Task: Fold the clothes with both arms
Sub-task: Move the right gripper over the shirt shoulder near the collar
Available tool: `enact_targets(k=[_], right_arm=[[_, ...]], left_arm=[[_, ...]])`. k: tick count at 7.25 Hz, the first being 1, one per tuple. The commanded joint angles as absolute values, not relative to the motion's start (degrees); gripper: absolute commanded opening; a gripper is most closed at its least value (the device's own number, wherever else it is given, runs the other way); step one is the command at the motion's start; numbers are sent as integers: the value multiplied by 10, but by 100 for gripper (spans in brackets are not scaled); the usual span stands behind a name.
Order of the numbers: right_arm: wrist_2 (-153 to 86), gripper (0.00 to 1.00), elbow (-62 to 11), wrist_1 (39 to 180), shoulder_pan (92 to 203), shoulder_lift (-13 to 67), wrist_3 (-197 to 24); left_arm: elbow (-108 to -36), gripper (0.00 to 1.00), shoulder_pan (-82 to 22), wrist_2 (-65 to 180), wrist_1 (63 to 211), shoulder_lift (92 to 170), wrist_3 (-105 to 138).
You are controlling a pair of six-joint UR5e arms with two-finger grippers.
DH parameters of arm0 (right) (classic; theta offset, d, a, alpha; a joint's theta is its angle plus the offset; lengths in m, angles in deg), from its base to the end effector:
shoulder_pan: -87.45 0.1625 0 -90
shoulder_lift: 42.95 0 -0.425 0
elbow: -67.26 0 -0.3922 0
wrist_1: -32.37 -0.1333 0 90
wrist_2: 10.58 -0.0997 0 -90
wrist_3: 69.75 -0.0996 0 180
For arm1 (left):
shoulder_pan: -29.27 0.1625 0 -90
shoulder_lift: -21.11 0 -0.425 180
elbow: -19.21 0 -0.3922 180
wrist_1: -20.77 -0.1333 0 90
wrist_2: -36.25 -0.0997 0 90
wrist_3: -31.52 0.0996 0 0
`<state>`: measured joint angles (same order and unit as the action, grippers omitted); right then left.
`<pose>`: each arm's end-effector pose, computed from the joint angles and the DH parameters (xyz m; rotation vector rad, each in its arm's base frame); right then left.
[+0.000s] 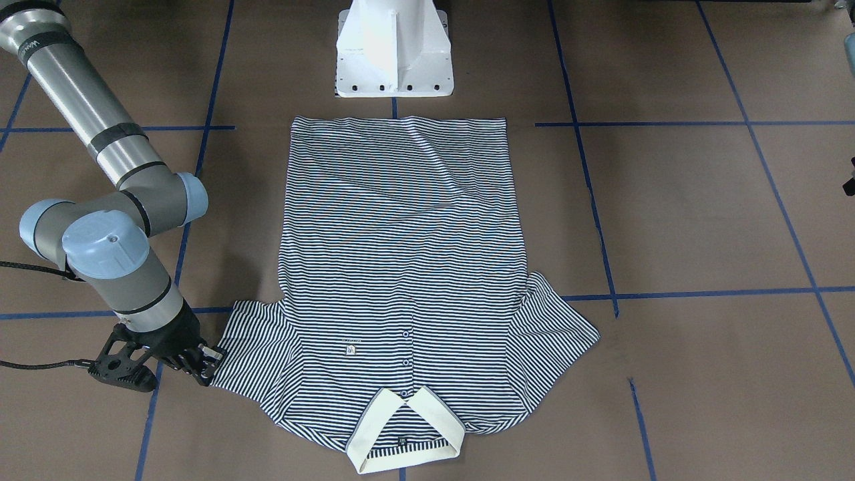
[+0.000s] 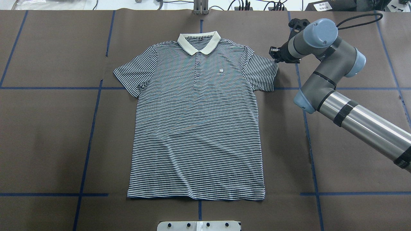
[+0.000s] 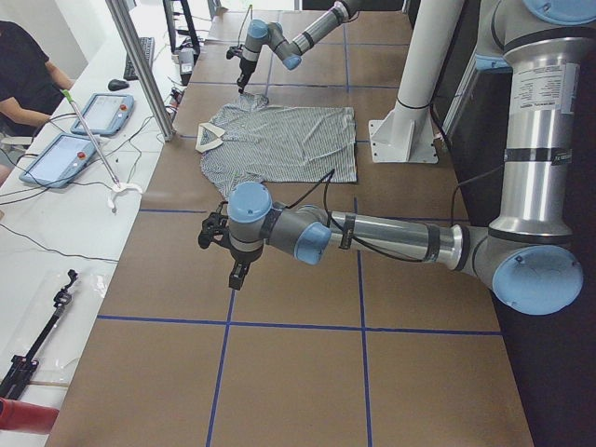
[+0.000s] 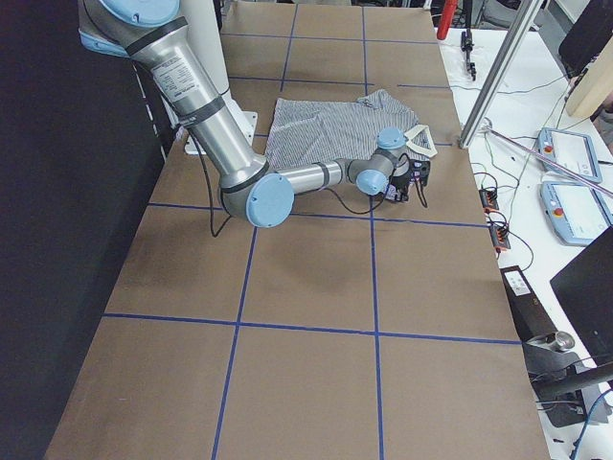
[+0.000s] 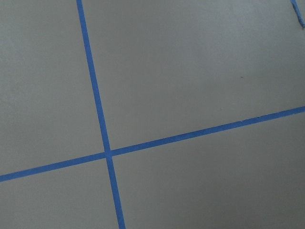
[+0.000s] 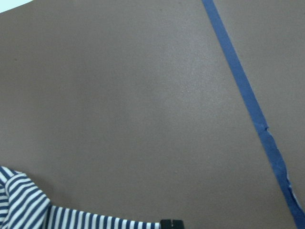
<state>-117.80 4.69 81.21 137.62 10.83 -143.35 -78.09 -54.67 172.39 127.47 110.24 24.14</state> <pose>-0.4171 -0.6622 0.4303 0.2414 -0.8838 0.4171 -0.0081 -0.5058 0.5678 0.2859 0.8330 0.1410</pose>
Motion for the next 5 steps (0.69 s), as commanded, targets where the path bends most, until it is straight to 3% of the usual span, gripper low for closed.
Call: enact_targets(k=[1,3,5], right_arm=[[-1181,0,24,814,1367,79,-1442],[-1153,0,26,817,1313,40,-1486],[-1087,0,85,871,1283,-33,-1497]], left_arm=[[-791,100,-547,1725,1274,1101,241],[-791,100,-547,1725,1274,1101,241],[-792,100,-547,1725,1275,1101,241]])
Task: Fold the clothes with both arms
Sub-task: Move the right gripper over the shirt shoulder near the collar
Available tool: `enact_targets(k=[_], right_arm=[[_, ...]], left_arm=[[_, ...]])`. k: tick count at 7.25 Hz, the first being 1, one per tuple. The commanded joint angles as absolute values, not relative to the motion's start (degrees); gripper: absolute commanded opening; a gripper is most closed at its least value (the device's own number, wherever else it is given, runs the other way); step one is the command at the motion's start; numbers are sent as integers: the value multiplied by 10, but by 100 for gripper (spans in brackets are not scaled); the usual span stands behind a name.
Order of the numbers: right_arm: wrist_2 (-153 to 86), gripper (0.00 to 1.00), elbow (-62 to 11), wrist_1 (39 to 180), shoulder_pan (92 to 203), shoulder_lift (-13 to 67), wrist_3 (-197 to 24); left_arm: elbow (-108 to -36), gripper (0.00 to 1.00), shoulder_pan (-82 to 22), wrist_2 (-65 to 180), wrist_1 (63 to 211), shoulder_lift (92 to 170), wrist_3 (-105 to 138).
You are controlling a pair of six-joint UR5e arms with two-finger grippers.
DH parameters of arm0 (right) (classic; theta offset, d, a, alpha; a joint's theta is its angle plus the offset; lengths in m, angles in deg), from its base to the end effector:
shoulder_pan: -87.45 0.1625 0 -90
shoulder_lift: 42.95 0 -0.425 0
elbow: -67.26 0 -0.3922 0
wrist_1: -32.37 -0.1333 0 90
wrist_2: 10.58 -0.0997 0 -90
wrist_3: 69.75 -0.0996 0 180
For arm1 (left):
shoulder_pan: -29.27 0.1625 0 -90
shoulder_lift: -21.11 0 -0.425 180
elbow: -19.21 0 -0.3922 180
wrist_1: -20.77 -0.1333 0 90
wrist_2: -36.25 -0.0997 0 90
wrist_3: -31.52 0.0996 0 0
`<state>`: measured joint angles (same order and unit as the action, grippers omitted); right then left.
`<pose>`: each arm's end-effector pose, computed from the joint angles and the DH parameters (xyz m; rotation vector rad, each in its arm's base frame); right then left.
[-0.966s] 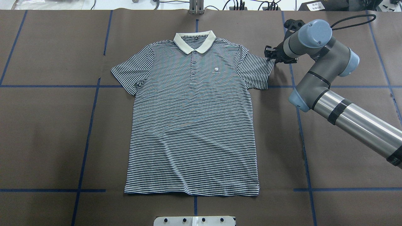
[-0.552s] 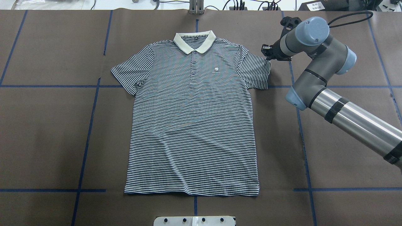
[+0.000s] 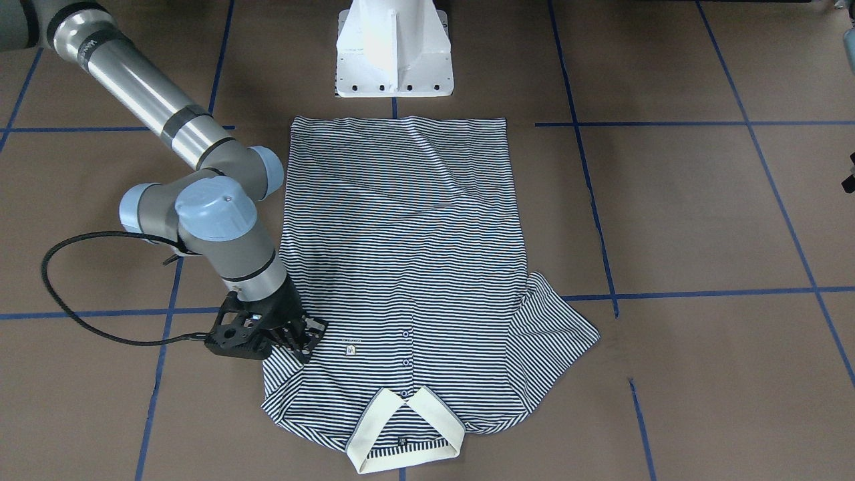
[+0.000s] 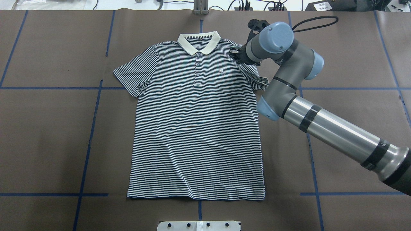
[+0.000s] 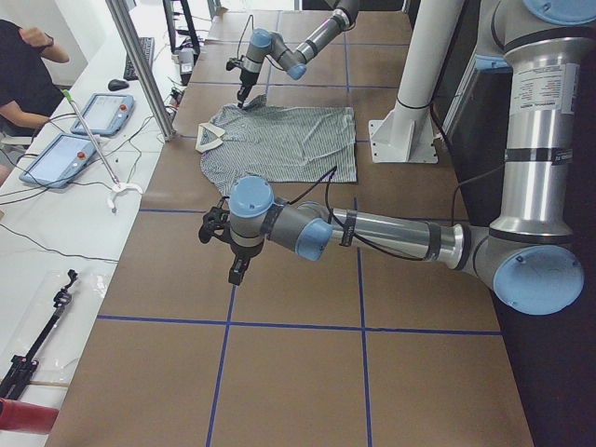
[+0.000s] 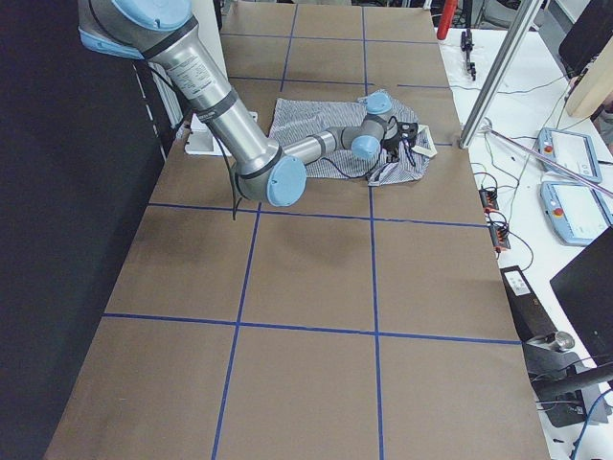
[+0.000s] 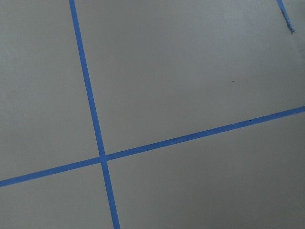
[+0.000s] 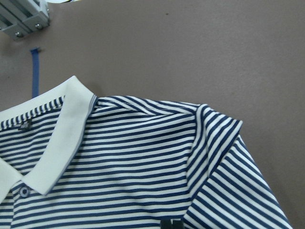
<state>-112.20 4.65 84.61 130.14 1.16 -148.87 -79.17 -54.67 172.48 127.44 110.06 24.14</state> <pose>-0.5212 -0.6349 0.3051 0.2767 -0.9644 0.4088 -0.0082 -0.5040 0.5598 0.3000 0.8354 0.1474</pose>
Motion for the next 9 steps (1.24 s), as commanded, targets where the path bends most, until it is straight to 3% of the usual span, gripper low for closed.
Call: enact_targets(k=[1,3,5,7,9], right_arm=[[-1074,0,110,870,1278,-44,-1496],[-1031,0,183,870,1269,-89,-1497],[-1025,0,212,870,1268,-114,-1498],[-1022,99,218,869,1267,-121,-1498],[-1043,100,159,870,1280,-116,-1502]], left_arm=[[-792,100,-547,1725,1275,1101,241],[-793,100,-547,1725,1275,1101,241],[-796,100,-547,1725,1275,1101,241],[-795,100,-546,1725,1275,1101,241],[-790,100,-519,1725,1285,1128,204]])
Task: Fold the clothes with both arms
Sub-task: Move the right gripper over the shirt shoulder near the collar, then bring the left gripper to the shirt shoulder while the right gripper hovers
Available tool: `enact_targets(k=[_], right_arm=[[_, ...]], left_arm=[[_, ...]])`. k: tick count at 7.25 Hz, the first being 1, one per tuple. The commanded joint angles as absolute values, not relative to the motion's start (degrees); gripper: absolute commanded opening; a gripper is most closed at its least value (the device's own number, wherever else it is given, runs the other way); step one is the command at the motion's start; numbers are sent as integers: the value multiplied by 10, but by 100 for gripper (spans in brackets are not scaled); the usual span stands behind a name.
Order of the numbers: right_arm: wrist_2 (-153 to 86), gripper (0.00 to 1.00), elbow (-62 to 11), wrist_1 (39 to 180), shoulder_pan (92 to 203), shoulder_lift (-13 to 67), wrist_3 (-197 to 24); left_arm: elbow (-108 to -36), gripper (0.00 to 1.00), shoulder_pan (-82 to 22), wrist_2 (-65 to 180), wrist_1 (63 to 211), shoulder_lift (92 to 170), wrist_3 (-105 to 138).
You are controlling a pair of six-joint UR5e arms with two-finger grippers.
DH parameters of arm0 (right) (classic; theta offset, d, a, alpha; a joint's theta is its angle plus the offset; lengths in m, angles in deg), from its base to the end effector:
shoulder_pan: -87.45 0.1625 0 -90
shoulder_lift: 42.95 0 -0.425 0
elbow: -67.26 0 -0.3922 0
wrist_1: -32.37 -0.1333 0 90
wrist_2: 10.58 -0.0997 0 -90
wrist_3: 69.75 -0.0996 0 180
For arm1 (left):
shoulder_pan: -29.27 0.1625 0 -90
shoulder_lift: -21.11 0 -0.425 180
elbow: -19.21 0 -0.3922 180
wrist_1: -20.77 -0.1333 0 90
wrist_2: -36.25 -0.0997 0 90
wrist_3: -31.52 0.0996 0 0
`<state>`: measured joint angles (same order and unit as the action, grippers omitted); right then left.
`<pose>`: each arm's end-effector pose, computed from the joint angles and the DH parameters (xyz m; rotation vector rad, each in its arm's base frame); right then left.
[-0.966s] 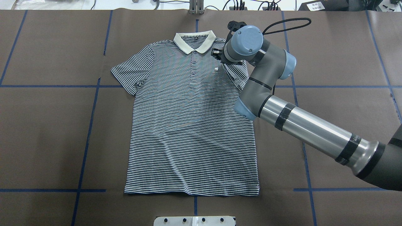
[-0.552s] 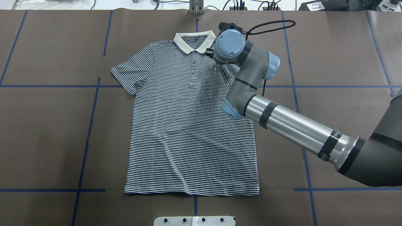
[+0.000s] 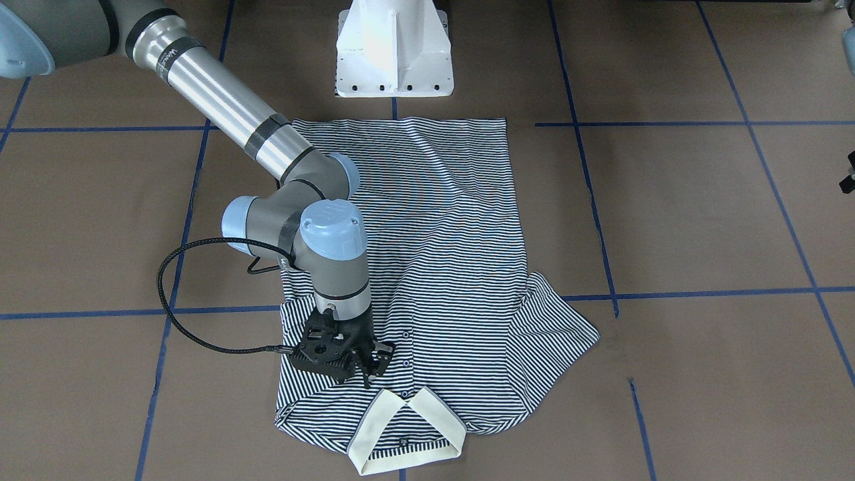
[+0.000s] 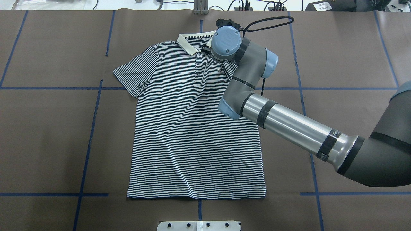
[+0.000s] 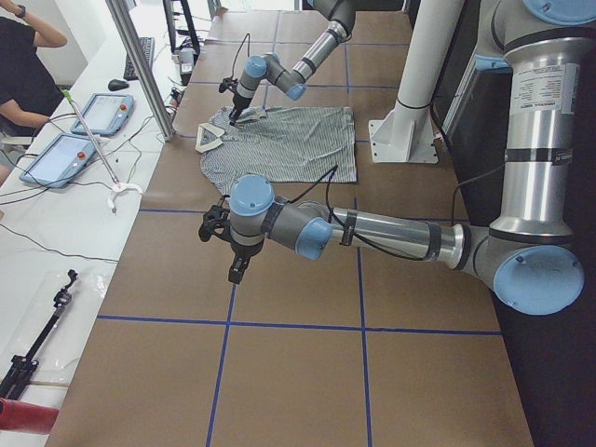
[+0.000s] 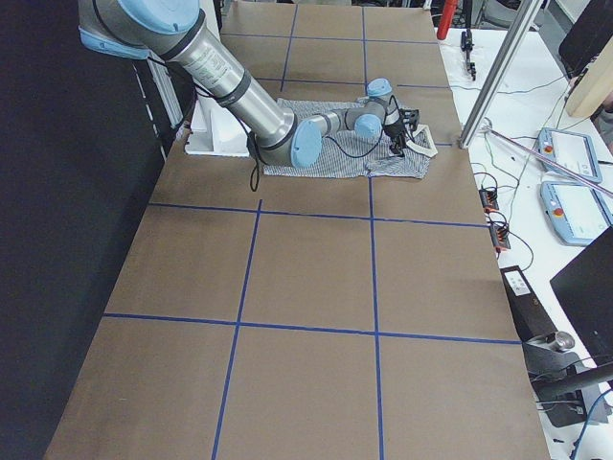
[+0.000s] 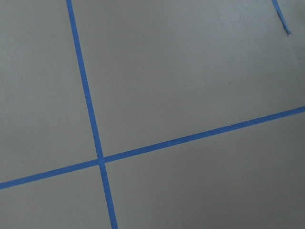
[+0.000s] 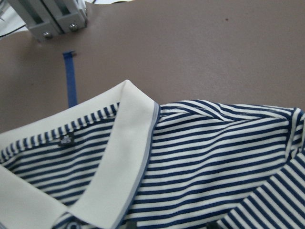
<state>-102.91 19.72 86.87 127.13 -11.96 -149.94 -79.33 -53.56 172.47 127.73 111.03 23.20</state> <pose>-0.5948 -0.6614 0.2522 0.3493 -0.8491 0.4662 0.0024 -0.5107 0.5492 0.3084 0.8421 0.1602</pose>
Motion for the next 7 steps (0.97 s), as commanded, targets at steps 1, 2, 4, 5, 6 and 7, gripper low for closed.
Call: enact_targets(k=[1,2,4,5,6,7], right_arm=[[-1087,100,64,888,1283,-64,-1503],[-1112,100,-65,904,1290,24,-1503],[-1143,100,-190,905,1323,139,-1503],[-1196,100,-218,899,1347,187,-1499],[-1218,100,-233,899,1354,194,-1503],[-1219,100,-236,899,1352,199,-1501]], left_arm=[[-786,100,-475,1722,1319,1167,97],[-776,100,-427,1720,1341,1212,-1],[-715,99,-314,1677,1341,1322,-147],[-650,98,-284,1618,1343,1385,-184],[-573,94,-257,1588,1354,1434,-190],[-523,85,-240,1559,1407,1447,-219]])
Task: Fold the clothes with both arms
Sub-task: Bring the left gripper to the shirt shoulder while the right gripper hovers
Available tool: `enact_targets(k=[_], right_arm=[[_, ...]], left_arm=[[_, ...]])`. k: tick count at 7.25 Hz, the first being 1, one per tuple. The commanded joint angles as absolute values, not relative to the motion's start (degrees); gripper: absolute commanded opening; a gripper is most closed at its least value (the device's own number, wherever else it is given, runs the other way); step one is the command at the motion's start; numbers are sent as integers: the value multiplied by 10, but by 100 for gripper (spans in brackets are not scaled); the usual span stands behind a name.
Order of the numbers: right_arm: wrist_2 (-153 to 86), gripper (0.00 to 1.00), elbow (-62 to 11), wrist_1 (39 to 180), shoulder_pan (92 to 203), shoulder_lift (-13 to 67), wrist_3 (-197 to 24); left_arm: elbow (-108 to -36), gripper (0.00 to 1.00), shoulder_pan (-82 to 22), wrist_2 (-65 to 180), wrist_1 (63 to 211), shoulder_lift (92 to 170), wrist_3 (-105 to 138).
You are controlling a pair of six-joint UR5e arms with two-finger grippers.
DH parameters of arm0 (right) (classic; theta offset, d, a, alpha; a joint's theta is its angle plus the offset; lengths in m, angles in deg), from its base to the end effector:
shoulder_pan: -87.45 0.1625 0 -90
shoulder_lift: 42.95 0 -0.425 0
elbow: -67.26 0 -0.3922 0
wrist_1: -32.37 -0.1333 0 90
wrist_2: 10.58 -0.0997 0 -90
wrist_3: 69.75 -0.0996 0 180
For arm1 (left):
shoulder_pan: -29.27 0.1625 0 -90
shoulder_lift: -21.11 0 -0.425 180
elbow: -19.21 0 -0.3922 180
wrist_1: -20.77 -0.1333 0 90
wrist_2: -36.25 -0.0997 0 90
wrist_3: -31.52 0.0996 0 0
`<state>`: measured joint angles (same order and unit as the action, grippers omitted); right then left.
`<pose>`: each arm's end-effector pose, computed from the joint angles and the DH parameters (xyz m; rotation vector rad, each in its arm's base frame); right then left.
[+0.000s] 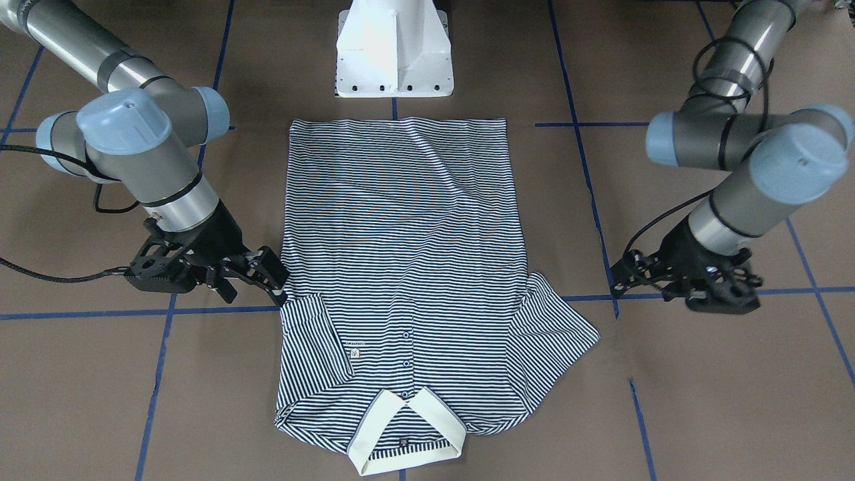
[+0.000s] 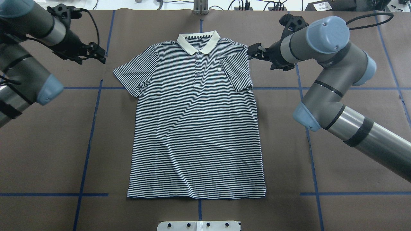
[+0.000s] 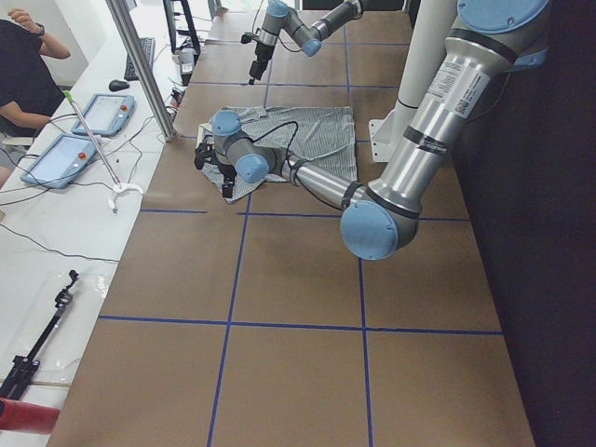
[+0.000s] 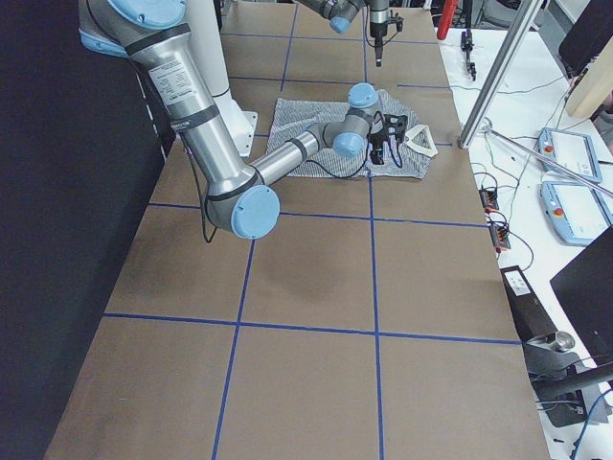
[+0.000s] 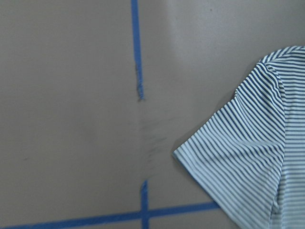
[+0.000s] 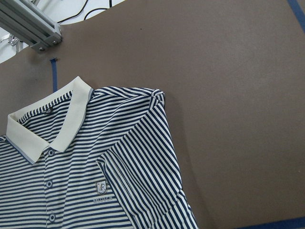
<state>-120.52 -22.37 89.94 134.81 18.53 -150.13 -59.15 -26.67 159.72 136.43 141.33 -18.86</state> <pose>-0.3871 -0.5670 0.3100 0.2237 -1.0765 0.4078 0.3356 -0.6363 0.3947 0.1821 0.9123 -0.0386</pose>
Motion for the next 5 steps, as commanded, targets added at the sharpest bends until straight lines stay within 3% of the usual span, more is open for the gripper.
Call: enact_targets(k=[1,2,4,5], right_arm=[[-1221,100,-236,899,1352,199,-1498],[-1221,100,-237,898,1351,201,-1496],[-1220,100,-234,899,1349,200,-1494],[-1220,100,-234,899,1348,200,-1493]], left_arm=[[-495,74,-228,1538,1435,1456,-259],[-478,64,-218,1516,1436,1468,-260],[-472,58,-214,1508,1436,1466,-256],[-471,49,-210,1500,1436,1466,-256]])
